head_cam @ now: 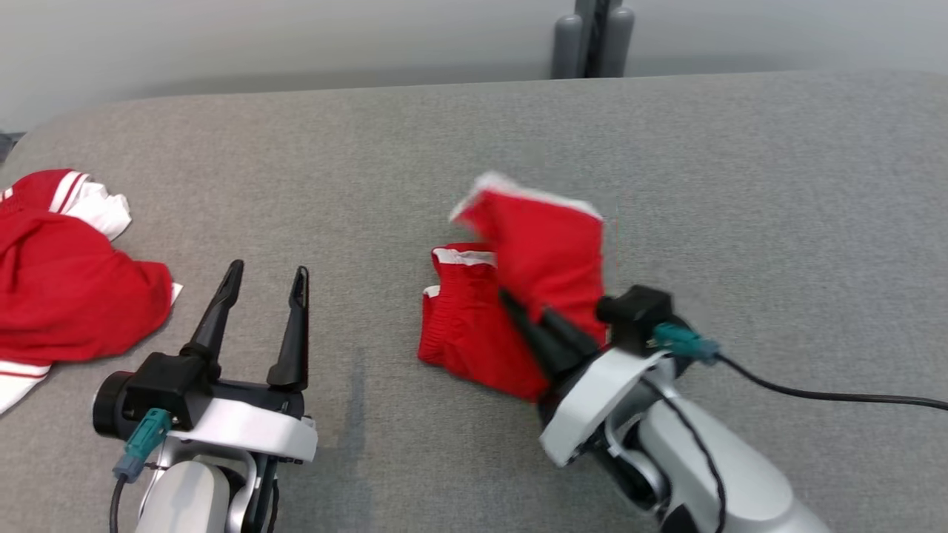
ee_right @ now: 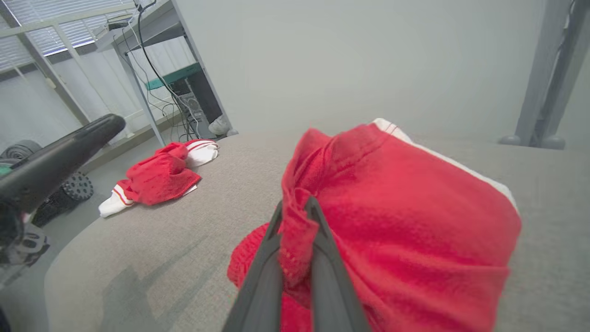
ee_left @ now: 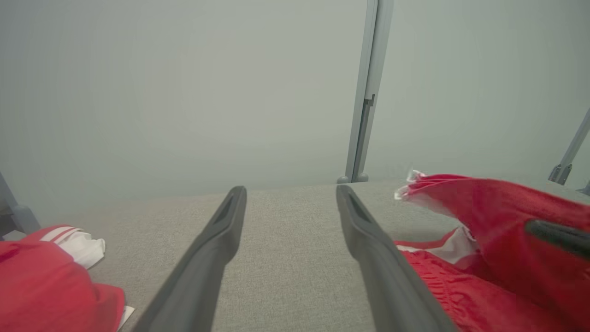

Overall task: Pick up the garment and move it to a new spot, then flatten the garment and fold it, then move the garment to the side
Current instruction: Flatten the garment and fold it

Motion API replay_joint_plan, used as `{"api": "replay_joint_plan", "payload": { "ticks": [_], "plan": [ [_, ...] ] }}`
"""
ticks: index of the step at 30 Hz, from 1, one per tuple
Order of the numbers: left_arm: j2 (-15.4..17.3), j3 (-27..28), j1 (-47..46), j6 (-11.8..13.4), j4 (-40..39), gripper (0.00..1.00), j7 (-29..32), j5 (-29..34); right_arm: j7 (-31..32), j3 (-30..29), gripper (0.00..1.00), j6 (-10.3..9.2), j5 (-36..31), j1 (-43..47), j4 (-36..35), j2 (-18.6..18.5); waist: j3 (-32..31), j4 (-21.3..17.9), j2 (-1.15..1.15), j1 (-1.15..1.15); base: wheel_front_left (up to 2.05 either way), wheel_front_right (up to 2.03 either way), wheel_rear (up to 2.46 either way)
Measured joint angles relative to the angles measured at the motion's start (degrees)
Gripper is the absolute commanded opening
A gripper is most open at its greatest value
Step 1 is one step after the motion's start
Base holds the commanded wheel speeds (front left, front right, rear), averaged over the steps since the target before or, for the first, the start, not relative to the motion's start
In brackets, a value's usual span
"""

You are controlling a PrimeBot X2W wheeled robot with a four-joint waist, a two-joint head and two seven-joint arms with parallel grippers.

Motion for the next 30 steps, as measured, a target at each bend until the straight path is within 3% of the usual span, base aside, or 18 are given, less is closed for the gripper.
{"api": "replay_joint_plan", "payload": {
  "ticks": [4,9,10,11,12,20,24,29,30],
  "plan": [
    [-0.35,-0.90,-0.28,-0.29,0.74,1.00,-0.18,-0.10,0.16,6.79,0.00,0.00,4.33,-1.16,1.56,0.09,0.55,1.48,0.00,0.00,0.00,0.00,0.00],
    [-0.73,-1.72,-0.85,-0.52,1.68,1.00,-0.38,-0.25,-0.49,11.22,0.00,0.00,7.60,-2.42,4.88,0.02,1.35,3.01,0.00,0.00,0.00,0.00,0.00],
    [-0.73,-1.77,-0.85,-0.52,1.82,1.00,-0.41,-0.33,-0.81,11.88,0.20,0.00,7.91,-2.66,5.24,-0.01,1.49,3.16,0.00,0.00,0.00,0.00,0.00],
    [-0.73,-1.77,-0.90,-0.51,1.94,1.00,-0.41,-0.33,-1.01,12.68,0.82,0.00,8.15,-3.04,5.60,-0.03,1.61,3.28,0.00,0.00,0.00,0.00,0.00],
    [-0.76,-1.76,-0.92,-0.51,2.03,1.00,-0.45,-0.33,-1.20,13.22,1.00,0.00,8.17,-3.37,5.90,-0.01,1.68,3.36,0.00,0.00,0.00,0.00,0.00],
    [0.08,-1.21,-0.94,-0.33,2.92,1.00,-0.83,-0.56,-3.77,13.04,1.00,0.00,6.98,-3.55,5.02,0.05,0.96,2.52,0.00,0.00,0.00,0.00,0.00],
    [0.52,-0.16,-0.67,0.51,2.98,1.00,-0.85,-0.77,-4.30,6.11,1.00,0.00,3.48,-0.79,3.67,0.03,-0.13,1.41,0.00,0.00,0.00,0.00,0.00],
    [1.41,1.64,0.97,1.69,2.88,1.00,-0.89,-1.57,-4.45,-7.33,1.00,0.00,-2.89,4.52,-0.60,-1.88,-1.89,-0.33,0.00,0.00,0.00,0.00,0.00],
    [1.41,1.64,0.97,1.69,2.88,1.00,-0.89,-1.57,-4.45,-7.33,1.00,0.00,-2.89,4.52,-0.60,-1.88,-1.89,-0.33,0.00,0.00,0.00,0.00,0.00]
  ]
}}
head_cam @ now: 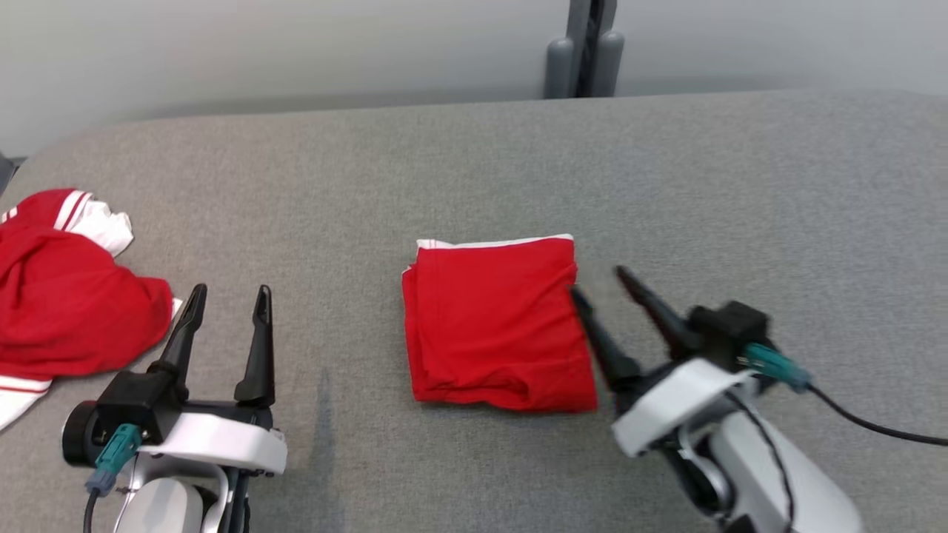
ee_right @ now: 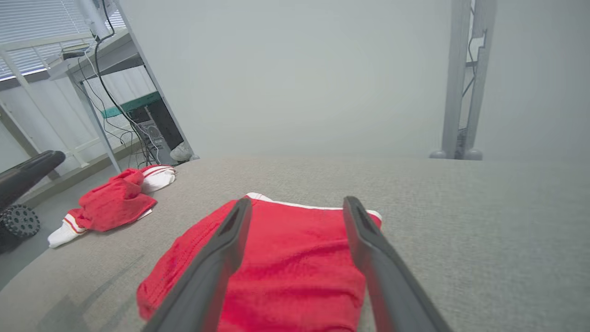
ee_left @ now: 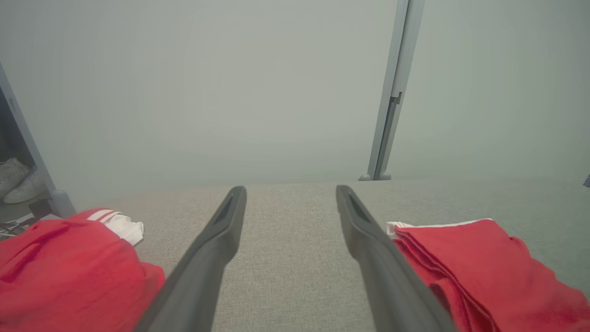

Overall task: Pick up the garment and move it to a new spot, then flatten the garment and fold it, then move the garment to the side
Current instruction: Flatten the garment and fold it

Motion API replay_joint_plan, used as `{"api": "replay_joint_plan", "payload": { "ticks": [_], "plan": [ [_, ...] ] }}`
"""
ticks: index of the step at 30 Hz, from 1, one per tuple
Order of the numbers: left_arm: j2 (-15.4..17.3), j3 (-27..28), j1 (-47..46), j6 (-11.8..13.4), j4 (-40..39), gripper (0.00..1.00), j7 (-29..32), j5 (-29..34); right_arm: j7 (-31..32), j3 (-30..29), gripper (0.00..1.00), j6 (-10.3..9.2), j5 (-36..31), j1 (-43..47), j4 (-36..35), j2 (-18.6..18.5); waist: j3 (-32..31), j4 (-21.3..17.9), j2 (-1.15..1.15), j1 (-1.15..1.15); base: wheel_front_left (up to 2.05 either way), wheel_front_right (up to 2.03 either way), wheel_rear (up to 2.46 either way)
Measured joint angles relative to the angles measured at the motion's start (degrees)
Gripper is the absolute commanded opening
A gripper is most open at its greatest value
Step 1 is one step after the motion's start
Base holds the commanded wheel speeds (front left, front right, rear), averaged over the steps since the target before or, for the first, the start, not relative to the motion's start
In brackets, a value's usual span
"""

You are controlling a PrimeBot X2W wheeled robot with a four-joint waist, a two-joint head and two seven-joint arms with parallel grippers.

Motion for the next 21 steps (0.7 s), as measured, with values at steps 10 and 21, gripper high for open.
{"api": "replay_joint_plan", "payload": {
  "ticks": [10,21],
  "plan": [
    [1.44,0.12,3.46,0.73,-0.59,1.00,1.64,-0.41,0.16,-19.35,1.00,0.00,-9.05,9.92,-5.21,-4.14,-5.19,-1.50,0.00,0.00,0.00,0.00,0.00],
    [2.82,-0.68,9.75,1.42,-3.14,1.00,4.72,-0.33,5.50,-27.02,1.00,0.00,-12.29,18.83,-14.05,-3.10,-11.30,-1.74,0.00,0.00,0.00,0.00,0.00]
  ]
}}
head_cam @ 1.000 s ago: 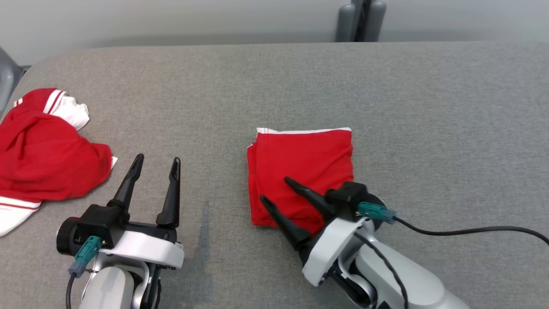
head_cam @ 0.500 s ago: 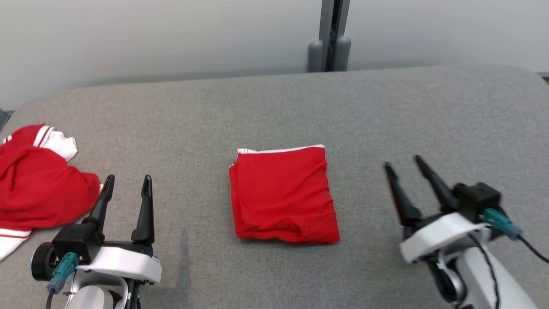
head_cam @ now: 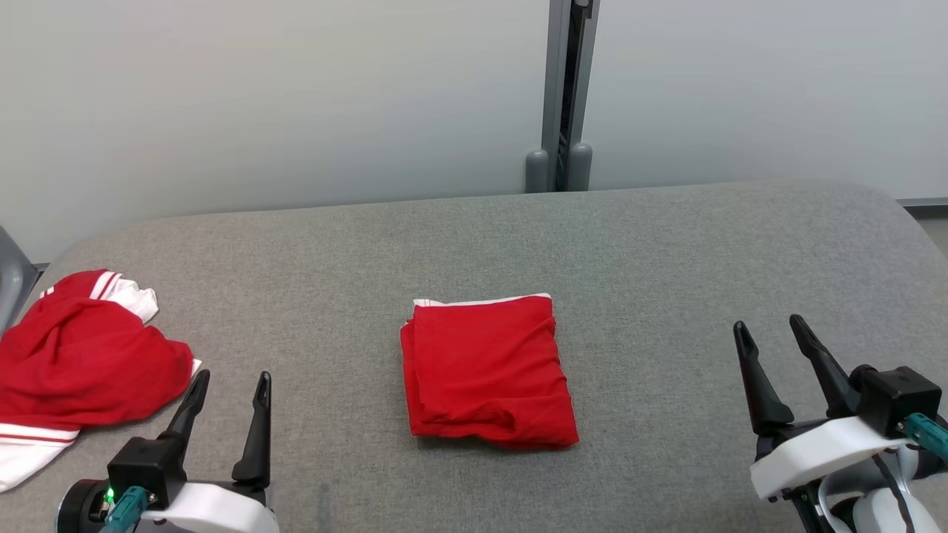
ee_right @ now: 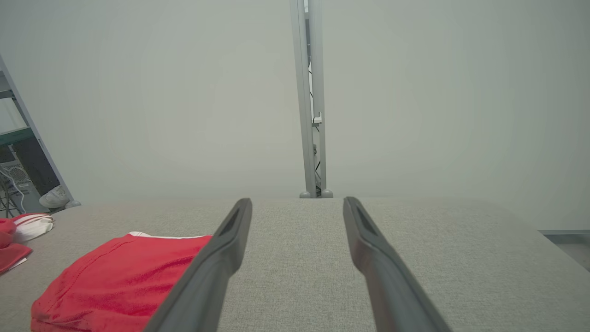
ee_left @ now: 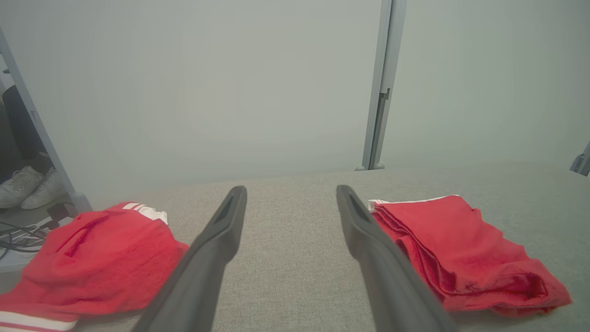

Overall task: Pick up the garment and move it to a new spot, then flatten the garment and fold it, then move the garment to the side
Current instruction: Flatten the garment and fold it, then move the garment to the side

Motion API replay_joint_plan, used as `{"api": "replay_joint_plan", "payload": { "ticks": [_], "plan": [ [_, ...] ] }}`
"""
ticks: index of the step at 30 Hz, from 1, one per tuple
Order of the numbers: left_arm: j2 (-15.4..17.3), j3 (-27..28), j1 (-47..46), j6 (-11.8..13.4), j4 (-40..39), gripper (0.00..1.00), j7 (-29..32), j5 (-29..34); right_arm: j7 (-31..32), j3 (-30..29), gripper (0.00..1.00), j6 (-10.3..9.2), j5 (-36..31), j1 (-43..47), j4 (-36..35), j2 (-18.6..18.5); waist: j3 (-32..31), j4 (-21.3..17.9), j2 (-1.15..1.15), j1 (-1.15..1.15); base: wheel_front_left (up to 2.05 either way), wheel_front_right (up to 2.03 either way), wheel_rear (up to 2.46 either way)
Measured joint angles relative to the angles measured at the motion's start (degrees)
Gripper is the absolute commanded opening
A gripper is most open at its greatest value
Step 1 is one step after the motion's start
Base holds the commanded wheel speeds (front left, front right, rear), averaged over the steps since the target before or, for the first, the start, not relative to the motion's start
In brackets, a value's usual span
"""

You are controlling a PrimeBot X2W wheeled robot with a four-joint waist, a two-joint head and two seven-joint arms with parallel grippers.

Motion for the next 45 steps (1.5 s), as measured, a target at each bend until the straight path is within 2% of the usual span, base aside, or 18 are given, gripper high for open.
{"api": "replay_joint_plan", "payload": {
  "ticks": [8,18,45],
  "plan": [
    [0.16,-0.67,2.94,0.49,-2.00,1.00,1.45,-0.11,4.16,-3.07,1.00,0.00,-1.15,4.93,-5.44,0.44,-1.67,0.51,0.00,0.00,0.00,0.00,0.00],
    [0.33,-1.04,3.66,1.07,-3.25,1.00,2.23,-0.27,6.12,-4.71,1.00,0.00,-1.99,7.29,-8.77,1.63,-1.66,0.65,0.00,0.00,0.00,0.00,0.00],
    [0.63,-2.71,2.48,2.00,-4.48,1.00,2.63,-1.09,8.17,-6.11,1.00,0.00,-1.97,7.59,-9.07,2.70,-0.25,1.93,0.00,0.00,0.00,0.00,0.00]
  ]
}}
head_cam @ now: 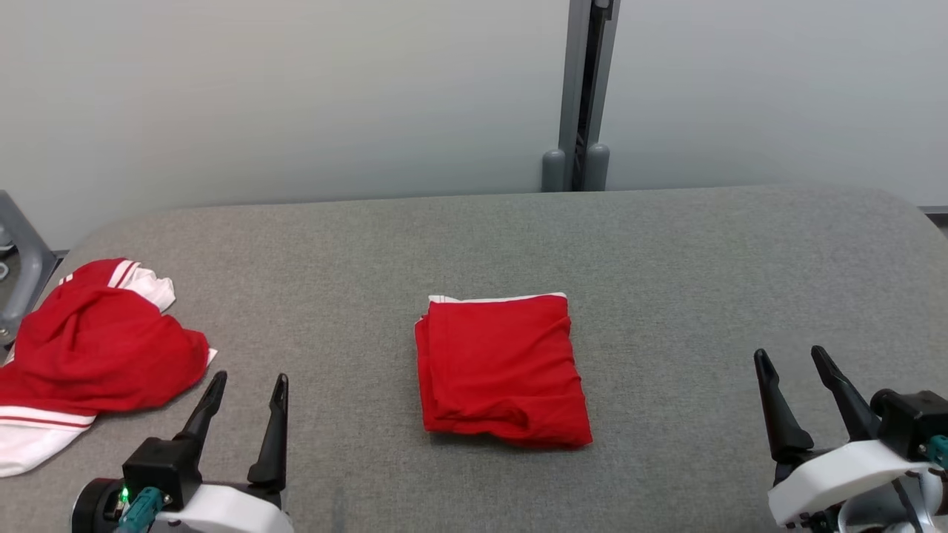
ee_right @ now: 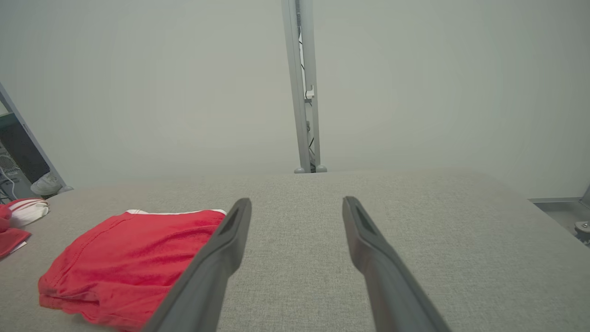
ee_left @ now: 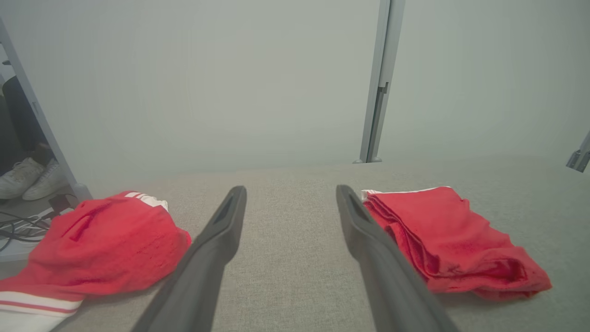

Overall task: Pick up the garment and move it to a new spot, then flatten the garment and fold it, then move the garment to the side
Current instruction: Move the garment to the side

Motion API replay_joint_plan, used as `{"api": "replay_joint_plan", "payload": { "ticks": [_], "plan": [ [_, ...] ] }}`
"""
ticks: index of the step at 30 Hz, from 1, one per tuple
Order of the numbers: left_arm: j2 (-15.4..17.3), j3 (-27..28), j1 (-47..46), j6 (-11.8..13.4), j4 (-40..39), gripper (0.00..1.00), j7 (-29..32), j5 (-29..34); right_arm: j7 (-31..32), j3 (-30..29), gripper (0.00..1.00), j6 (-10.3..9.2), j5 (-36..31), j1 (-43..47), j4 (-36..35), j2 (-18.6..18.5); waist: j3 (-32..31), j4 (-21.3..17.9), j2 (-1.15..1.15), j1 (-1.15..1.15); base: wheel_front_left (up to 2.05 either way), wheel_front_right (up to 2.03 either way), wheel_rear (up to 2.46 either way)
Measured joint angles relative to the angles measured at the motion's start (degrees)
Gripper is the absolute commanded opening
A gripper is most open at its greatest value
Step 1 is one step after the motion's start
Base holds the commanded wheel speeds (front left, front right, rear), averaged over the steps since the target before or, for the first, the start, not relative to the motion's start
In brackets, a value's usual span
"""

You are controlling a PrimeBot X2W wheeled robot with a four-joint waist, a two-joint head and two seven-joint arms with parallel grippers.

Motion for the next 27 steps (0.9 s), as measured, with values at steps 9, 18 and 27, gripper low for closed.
{"api": "replay_joint_plan", "payload": {
  "ticks": [9,18,27],
  "plan": [
    [-1.89,-2.29,-5.83,-1.25,1.07,1.00,-1.94,-0.49,1.47,5.27,1.00,0.00,0.58,-8.04,7.08,-1.04,5.66,3.95,0.00,0.00,0.00,0.00,0.00],
    [-2.21,-2.58,-10.04,-2.52,4.47,1.00,-4.63,-0.66,1.31,13.83,1.00,0.00,3.38,-14.89,18.78,-0.98,11.10,8.22,0.00,0.00,0.00,0.00,0.00],
    [-2.46,-2.15,-12.09,-2.43,6.56,1.00,-6.34,-0.68,1.68,19.03,1.00,0.00,7.51,-21.28,31.01,-0.29,13.81,9.57,0.00,0.00,0.00,0.00,0.00]
  ]
}}
